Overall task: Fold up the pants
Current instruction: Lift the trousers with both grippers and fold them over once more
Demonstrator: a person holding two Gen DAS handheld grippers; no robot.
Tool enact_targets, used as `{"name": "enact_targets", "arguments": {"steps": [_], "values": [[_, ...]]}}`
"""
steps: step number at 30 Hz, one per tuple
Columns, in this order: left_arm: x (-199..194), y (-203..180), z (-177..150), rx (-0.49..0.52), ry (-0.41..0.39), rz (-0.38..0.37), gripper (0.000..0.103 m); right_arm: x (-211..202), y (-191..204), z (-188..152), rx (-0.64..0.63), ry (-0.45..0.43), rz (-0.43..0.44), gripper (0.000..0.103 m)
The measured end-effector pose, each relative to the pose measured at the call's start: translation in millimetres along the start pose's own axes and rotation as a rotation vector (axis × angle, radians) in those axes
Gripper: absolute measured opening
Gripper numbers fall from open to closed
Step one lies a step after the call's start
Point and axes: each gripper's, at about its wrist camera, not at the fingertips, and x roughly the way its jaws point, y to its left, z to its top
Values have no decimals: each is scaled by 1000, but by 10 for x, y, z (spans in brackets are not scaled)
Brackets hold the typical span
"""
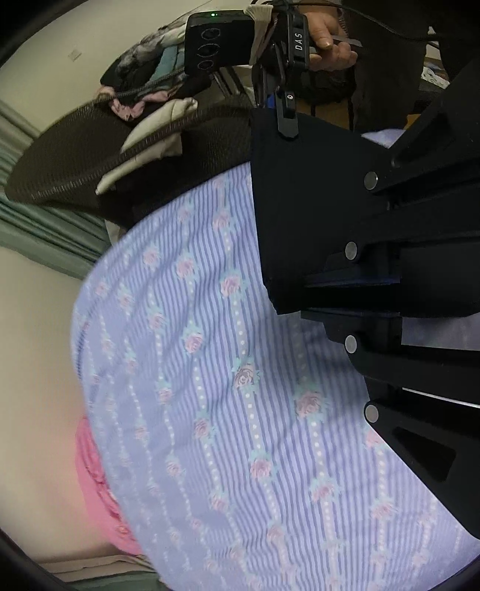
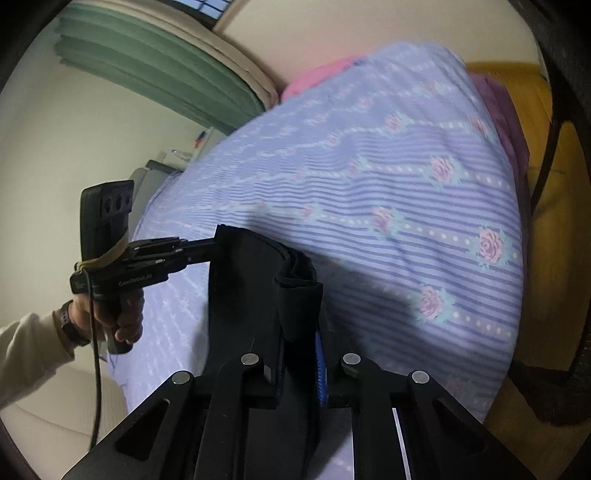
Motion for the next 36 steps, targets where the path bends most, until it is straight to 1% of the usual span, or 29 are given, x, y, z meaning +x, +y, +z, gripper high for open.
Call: {"name": "enact_targets", "arguments": {"steps": [2, 6, 10, 12, 15, 18, 21, 25, 26, 28, 30, 36], "values": [[-197, -83, -78, 15, -24, 7, 11, -143, 171, -56, -31, -17, 13, 14], [-701, -270, -342, 29, -88, 16, 11, -438, 618, -246, -103, -50, 51, 14], [-1263, -491, -768, 30, -152, 32, 11, -719, 1170, -575, -181, -81, 100, 14], [-1490, -590, -1011, 33, -173, 42, 11, -835, 1419, -751, -221, -86, 127, 14], [-1848, -756, -1504, 27, -209, 65, 11, -967, 1797, -1053, -292, -85, 151, 14], [-2141, -897, -2012, -1, -253, 79, 11, -1055, 2148, -1403, -377, -62, 177, 14], [-2345, -1057, -2545, -23, -281, 100, 11, -1107, 2458, -1788, -467, -28, 204, 14], [-2460, -1249, -3180, -57, -313, 121, 11, -1086, 2769, -2335, -580, 52, 253, 14], [-2467, -1309, -3370, -69, -321, 126, 11, -1060, 2845, -2527, -617, 86, 269, 14], [-2439, -1416, -3693, -90, -329, 134, 11, -999, 2903, -2773, -651, 138, 293, 14], [-2353, -1498, -4064, -127, -334, 138, 11, -895, 2930, -3086, -700, 202, 305, 14], [-1952, -1641, -4915, -211, -312, 155, 11, -558, 2808, -3781, -795, 346, 305, 14]]}}
